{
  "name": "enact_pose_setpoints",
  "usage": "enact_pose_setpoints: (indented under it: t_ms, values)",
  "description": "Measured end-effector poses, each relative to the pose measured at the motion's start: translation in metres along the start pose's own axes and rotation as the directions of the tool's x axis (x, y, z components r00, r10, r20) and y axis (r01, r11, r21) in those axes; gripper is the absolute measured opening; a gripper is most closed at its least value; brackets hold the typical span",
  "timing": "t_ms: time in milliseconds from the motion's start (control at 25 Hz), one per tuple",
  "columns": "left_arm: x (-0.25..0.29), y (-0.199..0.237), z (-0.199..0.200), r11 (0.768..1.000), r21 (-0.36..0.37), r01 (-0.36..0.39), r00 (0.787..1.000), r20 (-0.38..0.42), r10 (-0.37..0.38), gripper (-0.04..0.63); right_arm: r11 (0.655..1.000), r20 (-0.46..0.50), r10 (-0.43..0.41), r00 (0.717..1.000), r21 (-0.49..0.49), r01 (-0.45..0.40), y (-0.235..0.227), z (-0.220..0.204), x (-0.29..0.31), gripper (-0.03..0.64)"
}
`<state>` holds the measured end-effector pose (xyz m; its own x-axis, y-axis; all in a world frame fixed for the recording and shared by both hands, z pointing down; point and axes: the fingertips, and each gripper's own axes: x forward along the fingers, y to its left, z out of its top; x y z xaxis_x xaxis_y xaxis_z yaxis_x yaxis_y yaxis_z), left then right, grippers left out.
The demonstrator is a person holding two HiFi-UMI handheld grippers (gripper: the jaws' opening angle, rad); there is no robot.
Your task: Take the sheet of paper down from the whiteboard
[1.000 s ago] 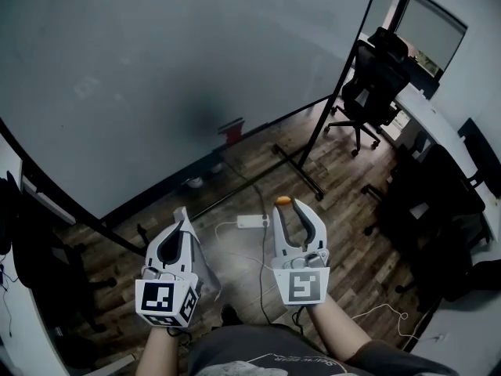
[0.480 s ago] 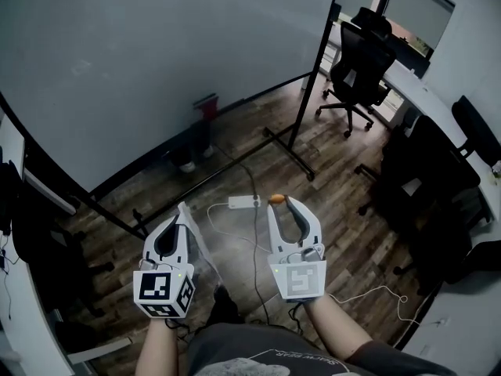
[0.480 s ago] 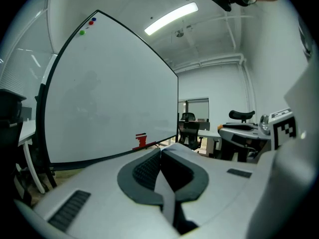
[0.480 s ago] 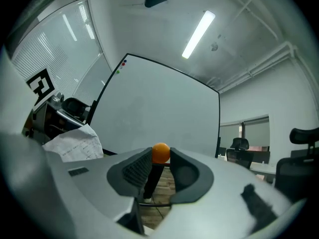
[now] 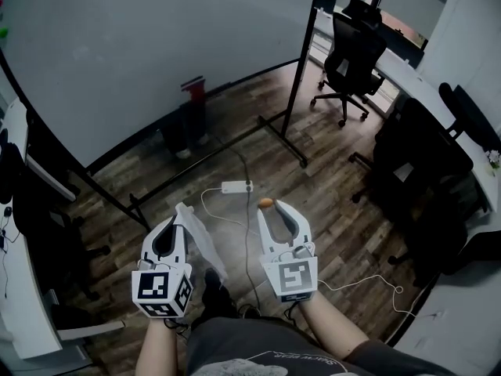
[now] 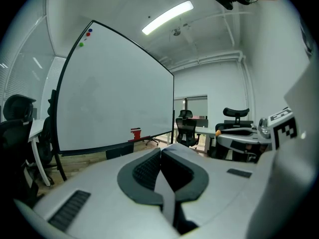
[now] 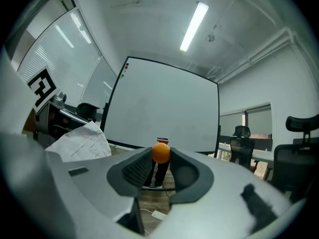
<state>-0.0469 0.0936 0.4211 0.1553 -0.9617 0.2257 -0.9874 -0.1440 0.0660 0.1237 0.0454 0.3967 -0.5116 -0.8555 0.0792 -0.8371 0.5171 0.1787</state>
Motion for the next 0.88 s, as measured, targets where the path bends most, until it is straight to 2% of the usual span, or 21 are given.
enact_pose_setpoints:
  t_ms: [120, 880]
  values:
    - [-0.013, -0.011, -0.005, 1.000, 0.001, -0.009, 1.000, -0.007, 0.009, 0.014, 1.000, -0.025, 0.019, 1.000, 0.012, -0.019, 0.001, -0.020, -0.015, 0.115]
    - [-0.038, -0.028, -0.015, 1.000, 0.001, -0.022, 1.000, -0.009, 0.022, 0.014, 0.999, -0.067, 0.048, 0.997, 0.010, -0.048, 0.011, -0.034, -0.039, 0.115]
